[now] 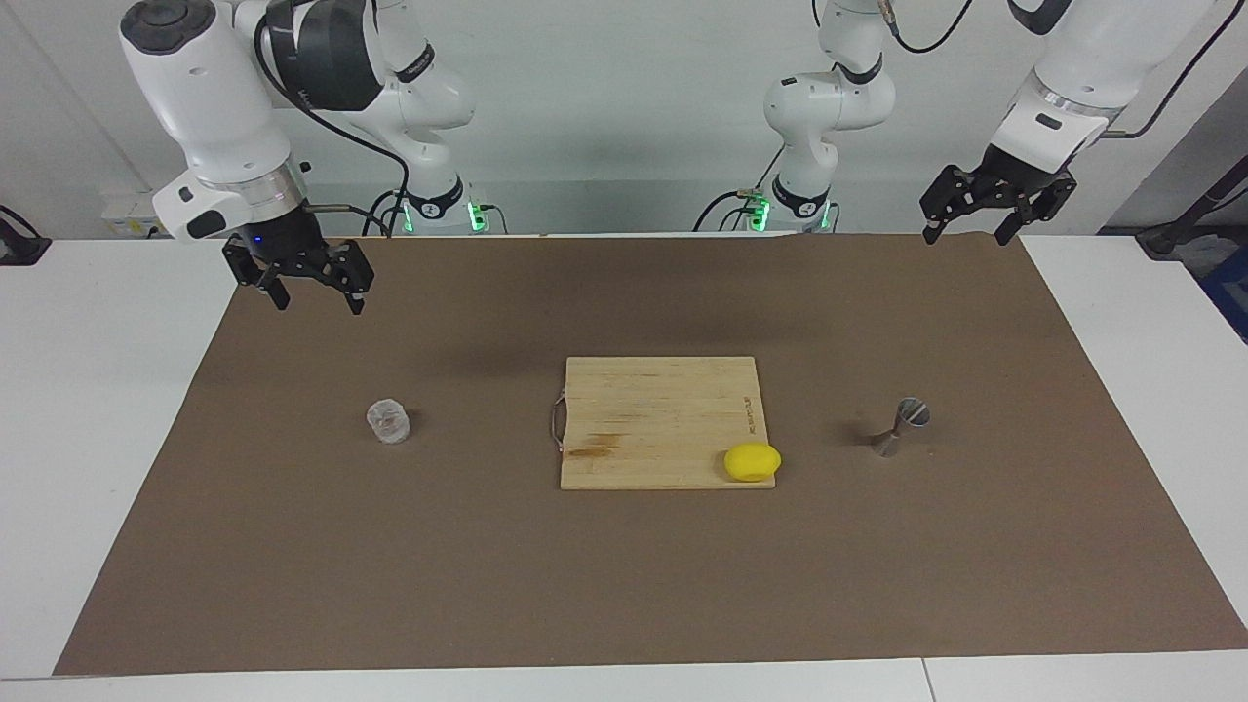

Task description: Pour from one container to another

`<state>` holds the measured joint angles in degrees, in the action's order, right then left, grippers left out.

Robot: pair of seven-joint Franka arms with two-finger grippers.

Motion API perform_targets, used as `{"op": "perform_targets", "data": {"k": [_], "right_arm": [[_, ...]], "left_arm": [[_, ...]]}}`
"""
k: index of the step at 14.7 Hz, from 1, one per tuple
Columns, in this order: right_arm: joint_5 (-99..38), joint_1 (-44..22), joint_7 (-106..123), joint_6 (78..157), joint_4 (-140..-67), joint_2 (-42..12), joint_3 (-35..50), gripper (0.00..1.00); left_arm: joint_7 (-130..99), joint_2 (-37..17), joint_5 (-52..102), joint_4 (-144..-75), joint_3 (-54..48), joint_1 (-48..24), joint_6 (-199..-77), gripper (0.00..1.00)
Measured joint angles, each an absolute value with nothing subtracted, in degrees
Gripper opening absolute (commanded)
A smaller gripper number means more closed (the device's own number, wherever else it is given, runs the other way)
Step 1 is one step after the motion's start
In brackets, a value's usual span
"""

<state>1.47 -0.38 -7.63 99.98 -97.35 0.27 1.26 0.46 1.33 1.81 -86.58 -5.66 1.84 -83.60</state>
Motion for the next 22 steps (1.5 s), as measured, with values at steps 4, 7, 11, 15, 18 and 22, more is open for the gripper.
{"op": "perform_targets", "data": {"k": [4,7,11,15,18,22], "right_arm": [[1.5,-0.4,-7.6,100.0,-97.4,0.3,1.3,1.00],[1.5,-0.4,-7.6,100.0,-97.4,0.3,1.3,1.00],[1.5,-0.4,-7.6,100.0,-97.4,0.3,1.3,1.00],[1.5,-0.4,-7.6,99.9,-97.3,0.3,1.3,1.00],[1.5,-0.4,-7.6,98.2,-97.2,0.3,1.3,1.00],[1.5,-0.4,-6.3,95.2,-96.9,1.1,1.3,1.00]], "left_arm": [[0.5,1.3,1.8,-86.6,-5.7,1.8,-83.6,1.00],[0.5,1.3,1.8,-86.7,-5.7,1.8,-83.6,1.00],[0.5,1.3,1.8,-88.4,-5.8,1.7,-86.1,1.00],[0.4,0.6,1.8,-90.1,-6.0,1.2,-89.2,1.00],[0.4,-2.7,1.8,-90.3,-5.9,1.2,-88.9,1.00],[-1.6,-9.0,1.9,-88.1,-4.8,1.3,-83.4,1.00]]}}
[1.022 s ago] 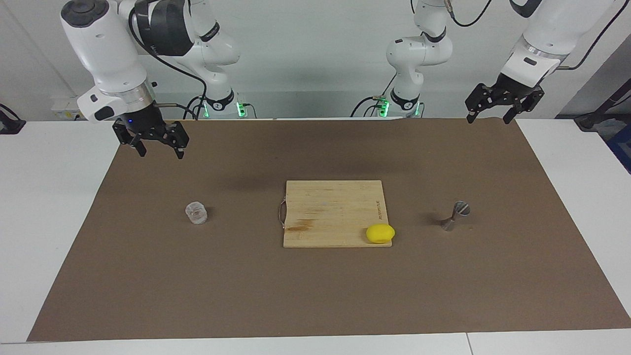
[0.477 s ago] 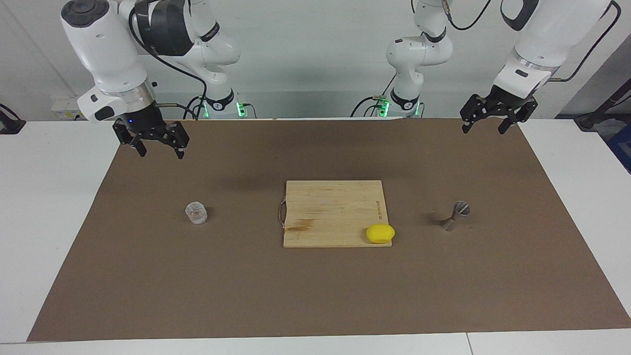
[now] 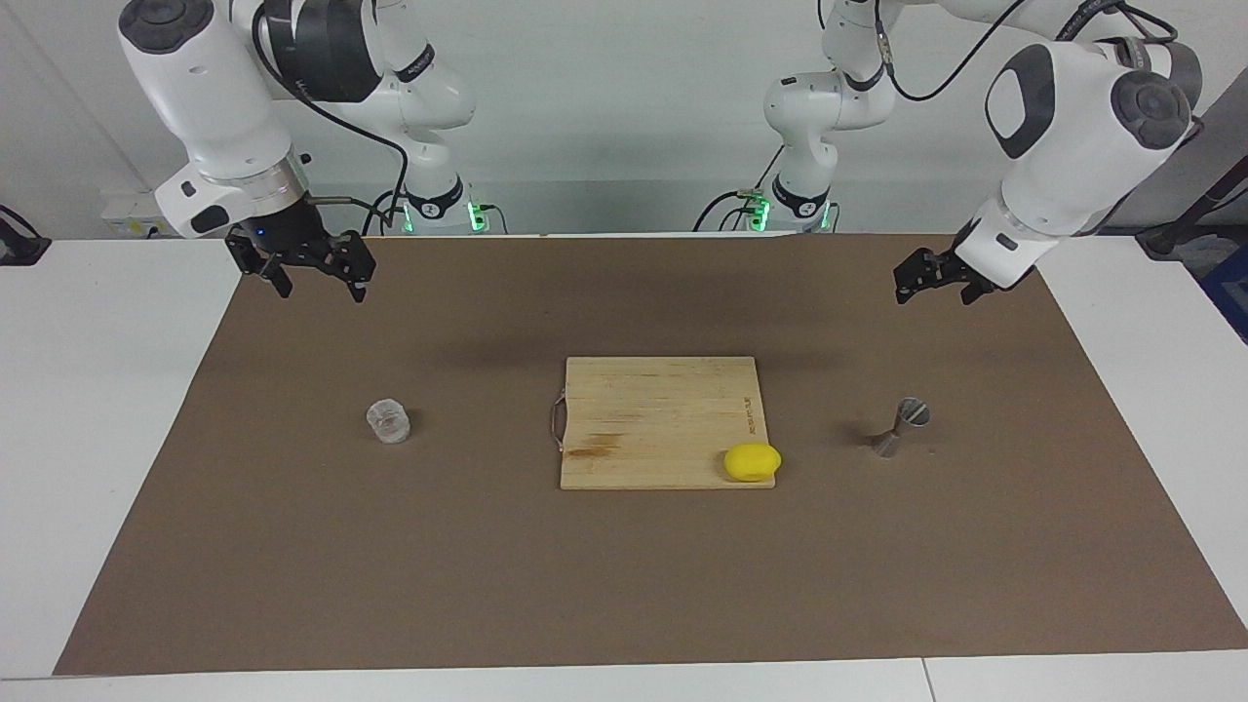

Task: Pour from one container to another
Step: 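Move the open left gripper toward the small dark metal cup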

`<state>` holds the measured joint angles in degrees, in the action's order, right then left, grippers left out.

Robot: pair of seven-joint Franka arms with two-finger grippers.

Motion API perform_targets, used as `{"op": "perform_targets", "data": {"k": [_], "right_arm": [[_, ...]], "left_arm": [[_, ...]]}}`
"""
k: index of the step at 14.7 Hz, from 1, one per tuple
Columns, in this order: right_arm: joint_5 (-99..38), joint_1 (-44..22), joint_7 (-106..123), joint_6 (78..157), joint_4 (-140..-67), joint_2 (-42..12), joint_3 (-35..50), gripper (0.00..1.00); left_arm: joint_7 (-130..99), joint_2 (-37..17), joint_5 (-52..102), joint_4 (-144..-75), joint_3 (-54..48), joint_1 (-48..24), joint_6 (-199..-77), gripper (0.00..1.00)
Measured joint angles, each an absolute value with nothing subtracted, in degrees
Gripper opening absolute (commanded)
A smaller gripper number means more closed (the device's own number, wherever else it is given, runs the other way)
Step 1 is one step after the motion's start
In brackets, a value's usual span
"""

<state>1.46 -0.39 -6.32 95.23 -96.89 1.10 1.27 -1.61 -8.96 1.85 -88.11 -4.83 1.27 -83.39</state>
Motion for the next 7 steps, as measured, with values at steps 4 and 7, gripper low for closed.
{"op": "perform_targets", "data": {"k": [4,7], "right_arm": [[1.5,-0.4,-3.9,94.6,-96.9,1.3,1.1,1.00],[1.5,-0.5,-3.5,94.6,-96.8,1.3,1.3,1.00]], "left_arm": [[-16.5,-11.5,9.7,-87.3,-3.5,4.5,-83.4,1.00],[-28.9,-11.9,15.2,-88.5,-3.2,8.4,-85.9,1.00]]}}
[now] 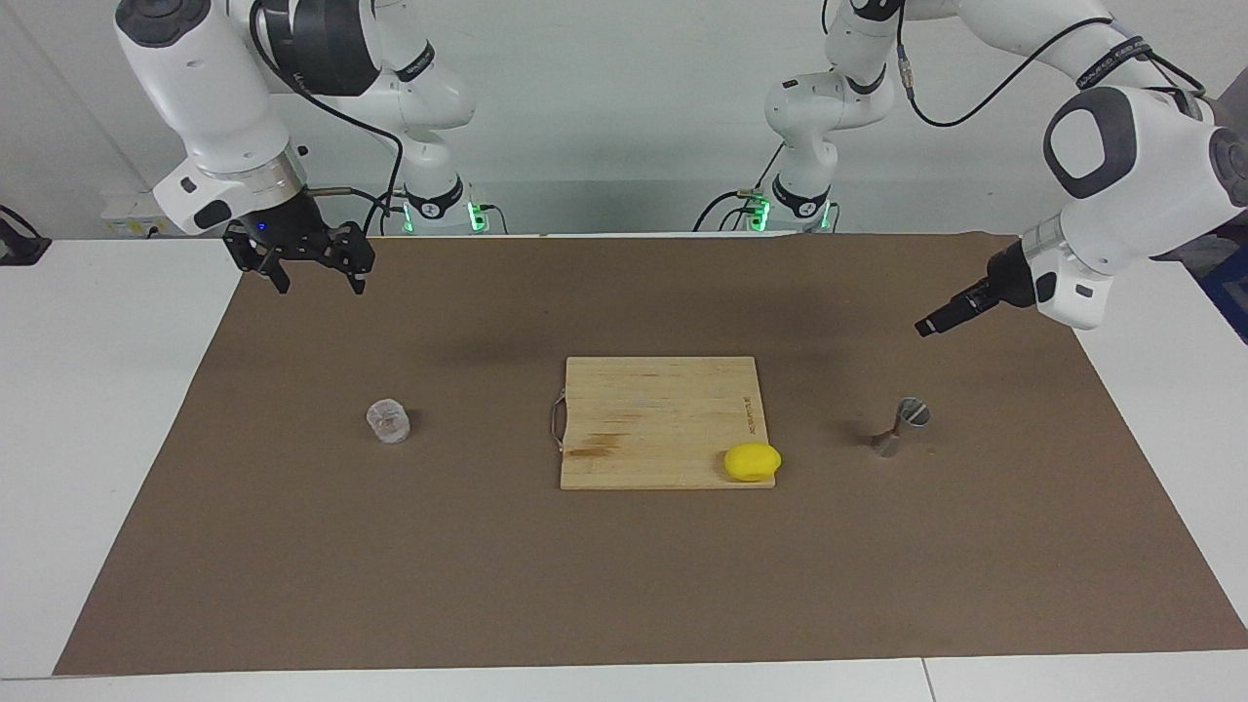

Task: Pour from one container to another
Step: 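Move the open left gripper toward the small dark metal cup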

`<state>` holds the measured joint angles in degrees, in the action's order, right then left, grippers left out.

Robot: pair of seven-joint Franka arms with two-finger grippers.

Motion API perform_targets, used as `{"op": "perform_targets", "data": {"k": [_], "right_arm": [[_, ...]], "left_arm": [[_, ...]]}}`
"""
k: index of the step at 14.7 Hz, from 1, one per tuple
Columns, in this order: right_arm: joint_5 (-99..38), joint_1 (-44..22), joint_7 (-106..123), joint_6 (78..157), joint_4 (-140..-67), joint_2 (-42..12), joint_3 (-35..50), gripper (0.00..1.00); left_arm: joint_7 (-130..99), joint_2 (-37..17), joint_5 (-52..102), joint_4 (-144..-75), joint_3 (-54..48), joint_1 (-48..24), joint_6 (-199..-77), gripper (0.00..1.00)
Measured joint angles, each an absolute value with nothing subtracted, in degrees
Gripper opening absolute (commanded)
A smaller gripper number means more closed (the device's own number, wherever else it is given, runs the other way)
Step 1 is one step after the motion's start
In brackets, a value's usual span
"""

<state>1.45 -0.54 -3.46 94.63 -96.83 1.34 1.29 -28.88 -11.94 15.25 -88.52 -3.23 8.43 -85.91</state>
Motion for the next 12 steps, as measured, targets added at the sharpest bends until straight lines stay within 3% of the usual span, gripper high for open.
{"op": "perform_targets", "data": {"k": [8,12], "right_arm": [[1.5,-0.9,-3.5,94.9,-96.7,1.4,1.6,1.00],[1.5,-0.9,-3.5,95.2,-96.7,1.4,1.6,1.00]], "left_arm": [[-45.6,-10.0,33.0,-102.4,-3.0,17.6,-96.0,1.00],[-59.1,-11.3,40.4,-105.7,-3.0,19.0,-100.0,1.00]]}}
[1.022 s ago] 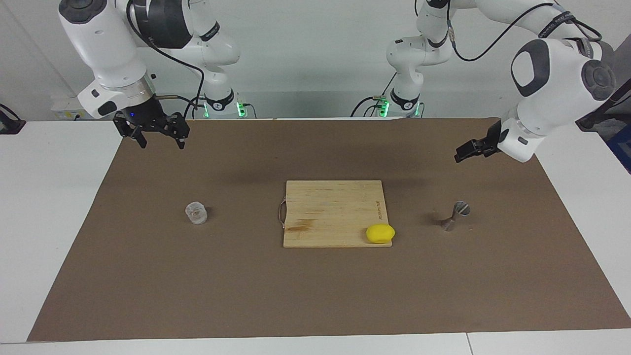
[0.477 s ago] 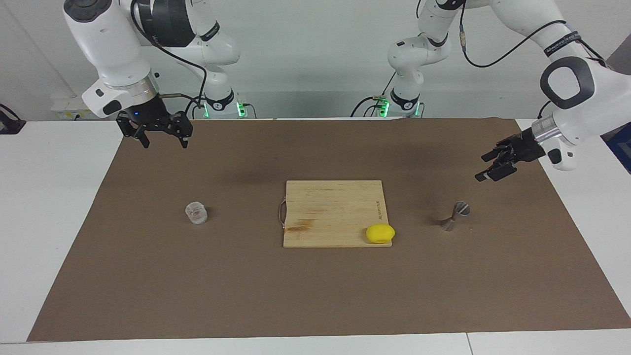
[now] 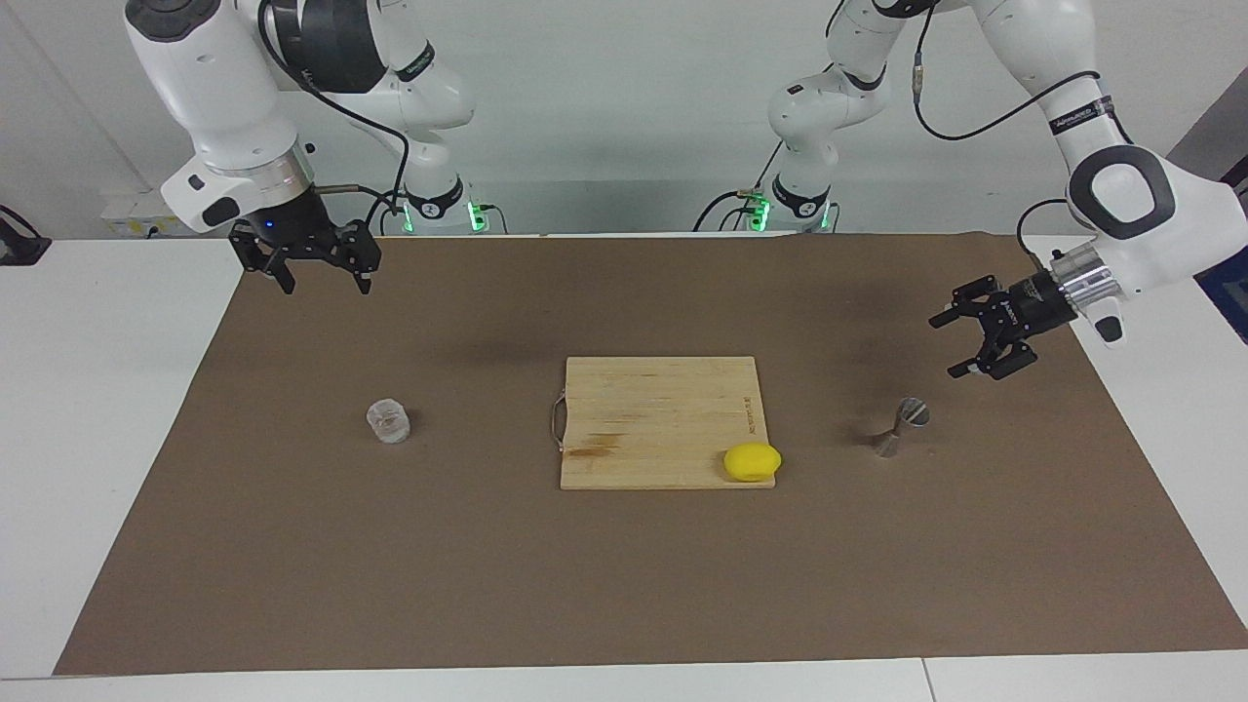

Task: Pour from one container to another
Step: 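Move the open left gripper toward the small dark metal cup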

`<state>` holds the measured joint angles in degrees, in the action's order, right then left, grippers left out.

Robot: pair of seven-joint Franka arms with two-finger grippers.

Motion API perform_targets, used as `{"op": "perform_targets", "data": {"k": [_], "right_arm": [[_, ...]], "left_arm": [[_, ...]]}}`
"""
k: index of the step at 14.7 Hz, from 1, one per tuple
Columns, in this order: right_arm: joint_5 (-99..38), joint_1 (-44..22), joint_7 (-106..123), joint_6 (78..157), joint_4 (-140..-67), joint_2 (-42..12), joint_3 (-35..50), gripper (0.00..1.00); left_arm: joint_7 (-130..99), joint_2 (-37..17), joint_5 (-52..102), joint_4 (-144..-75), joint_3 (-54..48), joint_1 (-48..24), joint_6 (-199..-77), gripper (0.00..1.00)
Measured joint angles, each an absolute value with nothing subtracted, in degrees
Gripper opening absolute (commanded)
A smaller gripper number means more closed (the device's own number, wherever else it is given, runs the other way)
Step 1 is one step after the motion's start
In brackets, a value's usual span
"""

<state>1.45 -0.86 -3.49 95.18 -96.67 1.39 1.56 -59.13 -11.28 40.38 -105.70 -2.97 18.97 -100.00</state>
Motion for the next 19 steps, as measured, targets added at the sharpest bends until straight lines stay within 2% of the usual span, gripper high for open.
{"op": "perform_targets", "data": {"k": [4,8,19], "right_arm": [[1.5,-0.9,-3.5,96.1,-96.7,1.4,1.5,1.00],[1.5,-0.8,-4.9,97.3,-96.7,1.4,1.4,1.00],[1.5,-0.1,-15.7,103.8,-97.2,-2.6,1.1,1.00]], "left_arm": [[-67.2,-14.0,49.5,-108.0,-3.0,20.6,-105.0,1.00],[-67.5,-14.5,55.4,-109.7,-3.4,20.8,-109.2,1.00],[-56.6,-14.5,60.8,-115.3,-4.2,18.3,-113.9,1.00]]}}
